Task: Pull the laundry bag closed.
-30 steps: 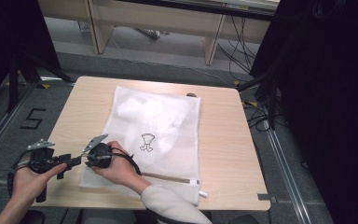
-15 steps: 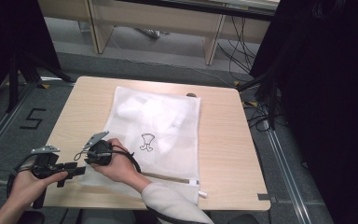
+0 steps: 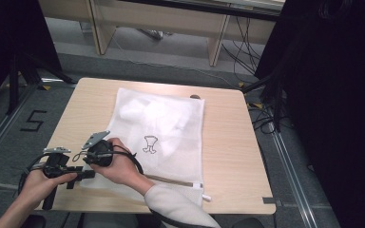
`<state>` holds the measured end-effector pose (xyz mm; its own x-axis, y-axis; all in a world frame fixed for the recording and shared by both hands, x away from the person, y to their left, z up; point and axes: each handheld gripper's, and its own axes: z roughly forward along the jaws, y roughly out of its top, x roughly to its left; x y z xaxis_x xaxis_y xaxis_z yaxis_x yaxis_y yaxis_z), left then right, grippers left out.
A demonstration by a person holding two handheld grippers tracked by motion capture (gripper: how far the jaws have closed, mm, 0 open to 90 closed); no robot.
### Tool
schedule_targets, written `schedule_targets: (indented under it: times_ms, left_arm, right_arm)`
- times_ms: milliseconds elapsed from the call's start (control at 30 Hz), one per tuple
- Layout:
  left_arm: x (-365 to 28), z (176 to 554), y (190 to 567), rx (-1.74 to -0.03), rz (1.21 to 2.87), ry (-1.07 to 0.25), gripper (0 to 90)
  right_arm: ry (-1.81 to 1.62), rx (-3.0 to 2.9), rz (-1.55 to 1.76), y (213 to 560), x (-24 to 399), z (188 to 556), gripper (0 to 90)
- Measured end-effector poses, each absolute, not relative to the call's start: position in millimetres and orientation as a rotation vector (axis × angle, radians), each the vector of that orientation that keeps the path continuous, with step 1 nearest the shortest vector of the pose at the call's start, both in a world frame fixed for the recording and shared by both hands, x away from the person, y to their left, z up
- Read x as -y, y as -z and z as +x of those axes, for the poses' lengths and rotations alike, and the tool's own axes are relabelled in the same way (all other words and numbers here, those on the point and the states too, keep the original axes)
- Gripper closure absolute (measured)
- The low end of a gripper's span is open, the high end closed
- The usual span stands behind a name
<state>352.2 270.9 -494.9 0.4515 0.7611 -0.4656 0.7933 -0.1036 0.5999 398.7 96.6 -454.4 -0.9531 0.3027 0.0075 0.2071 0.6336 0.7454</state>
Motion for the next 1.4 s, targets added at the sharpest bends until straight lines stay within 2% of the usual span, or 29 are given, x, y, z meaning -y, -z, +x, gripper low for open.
schedule_targets:
  times_ms: [133, 367, 467, 800, 1167, 1400]
  left_arm:
    - [-270.3, 352.5, 495.4, -1.297, 1.873, 0.070, 61.1]
    - [-267.4, 353.1, 493.3, -1.283, 1.913, 0.033, 77.4]
    - [-267.8, 352.9, 492.0, -1.293, 1.899, 0.046, 82.1]
    - [-263.5, 351.4, 490.3, -1.313, 1.895, 0.048, 84.6]
    - [-271.5, 353.0, 485.4, -1.326, 1.861, 0.135, 85.2]
    - [-270.9, 351.8, 483.7, -1.340, 1.844, 0.114, 85.9]
  right_arm:
    - [-1.224, -2.735, 0.433, 452.0, -93.4, 398.5, 82.3]
    - [-1.224, -2.731, 0.427, 450.2, -91.0, 397.3, 82.3]
    - [-1.225, -2.732, 0.424, 450.3, -88.8, 397.6, 82.2]
    - [-1.223, -2.732, 0.417, 451.8, -79.9, 394.2, 82.2]
    - [-1.209, -2.752, 0.456, 455.7, -71.7, 392.2, 82.2]
    - [-1.192, -2.758, 0.430, 458.1, -66.7, 392.5, 82.4]
